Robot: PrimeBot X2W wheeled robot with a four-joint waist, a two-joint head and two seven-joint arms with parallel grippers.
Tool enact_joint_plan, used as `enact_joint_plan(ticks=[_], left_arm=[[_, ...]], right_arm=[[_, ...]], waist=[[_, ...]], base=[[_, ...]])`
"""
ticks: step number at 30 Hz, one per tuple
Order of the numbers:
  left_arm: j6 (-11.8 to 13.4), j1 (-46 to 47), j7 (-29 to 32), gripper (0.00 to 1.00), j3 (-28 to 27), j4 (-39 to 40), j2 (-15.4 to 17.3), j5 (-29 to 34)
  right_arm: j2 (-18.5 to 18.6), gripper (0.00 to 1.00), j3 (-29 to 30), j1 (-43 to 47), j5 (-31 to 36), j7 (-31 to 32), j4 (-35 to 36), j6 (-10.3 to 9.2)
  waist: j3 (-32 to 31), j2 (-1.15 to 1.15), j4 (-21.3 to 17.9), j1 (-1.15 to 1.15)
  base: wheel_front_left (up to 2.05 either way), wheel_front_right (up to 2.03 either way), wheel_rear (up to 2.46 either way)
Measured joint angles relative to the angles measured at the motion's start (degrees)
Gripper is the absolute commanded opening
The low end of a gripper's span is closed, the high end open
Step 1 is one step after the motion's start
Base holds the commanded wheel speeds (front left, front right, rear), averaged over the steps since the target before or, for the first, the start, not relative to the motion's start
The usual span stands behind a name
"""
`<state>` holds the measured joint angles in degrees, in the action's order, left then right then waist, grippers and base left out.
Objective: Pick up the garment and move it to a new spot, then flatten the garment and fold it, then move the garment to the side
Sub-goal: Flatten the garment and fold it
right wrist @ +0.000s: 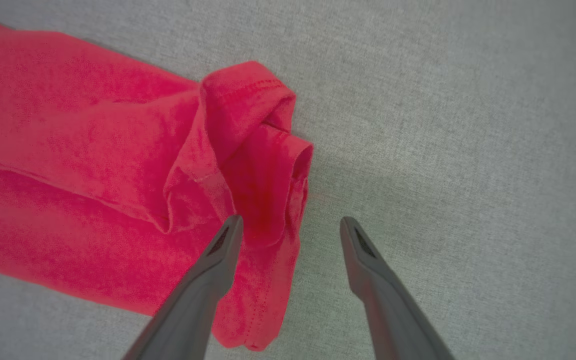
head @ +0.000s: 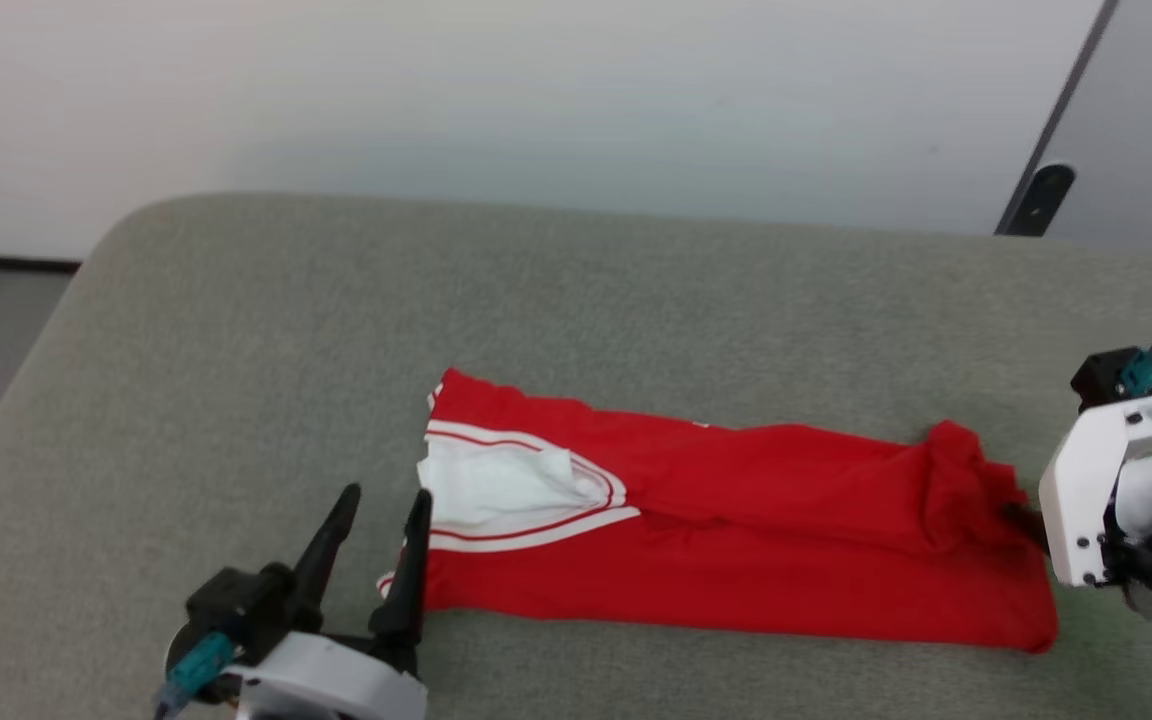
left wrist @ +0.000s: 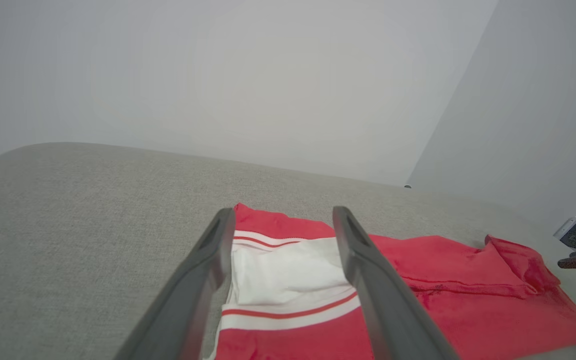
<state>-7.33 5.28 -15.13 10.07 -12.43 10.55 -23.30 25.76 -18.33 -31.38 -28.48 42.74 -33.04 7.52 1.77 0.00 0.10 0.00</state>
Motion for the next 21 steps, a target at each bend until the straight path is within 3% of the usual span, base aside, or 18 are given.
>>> enact_joint_plan(ticks=[11, 12, 13, 14, 15, 21], left_arm=[[-0.05, 5.20, 0.00, 1.00, 3.93, -1.27, -1.31, -0.92], [-0.05, 5.46, 0.00, 1.00, 4.13, -1.32, -1.33, -1.07], [-0.05, 5.58, 0.00, 1.00, 4.22, -1.41, -1.34, -1.35], [-0.05, 5.71, 0.00, 1.00, 4.28, -1.56, -1.33, -1.40], [-0.05, 5.86, 0.00, 1.00, 4.33, -1.69, -1.32, -1.47], [-0.05, 6.00, 0.00, 1.00, 4.03, -2.31, -0.83, -2.24]], right_arm=[[-4.50, 1.00, 4.74, -7.90, 2.71, 4.33, -16.19, -0.01], [-4.50, 0.89, 5.14, -8.48, 2.83, 4.75, -17.28, 0.00], [-4.48, 0.43, 5.11, -8.99, 3.33, 4.77, -17.92, 0.00], [-4.50, 0.06, 5.22, -9.39, 3.53, 4.76, -18.40, -0.01], [-4.52, 0.00, 5.37, -9.77, 3.44, 4.75, -18.84, -0.07], [-4.82, 0.00, 4.26, -10.36, 2.31, 3.78, -19.60, -0.04]], waist=[[6.10, 0.00, 4.36, 0.00], [6.44, 0.00, 4.80, 0.00], [6.77, 0.00, 5.18, 0.00], [7.05, 0.00, 5.56, 0.00], [7.28, 0.00, 5.87, 0.00], [7.20, 0.00, 6.36, 0.00]], base=[[0.00, 0.00, 0.00], [0.00, 0.00, 0.00], [0.00, 0.00, 0.00], [0.00, 0.00, 0.00], [0.00, 0.00, 0.00], [0.00, 0.00, 0.00]])
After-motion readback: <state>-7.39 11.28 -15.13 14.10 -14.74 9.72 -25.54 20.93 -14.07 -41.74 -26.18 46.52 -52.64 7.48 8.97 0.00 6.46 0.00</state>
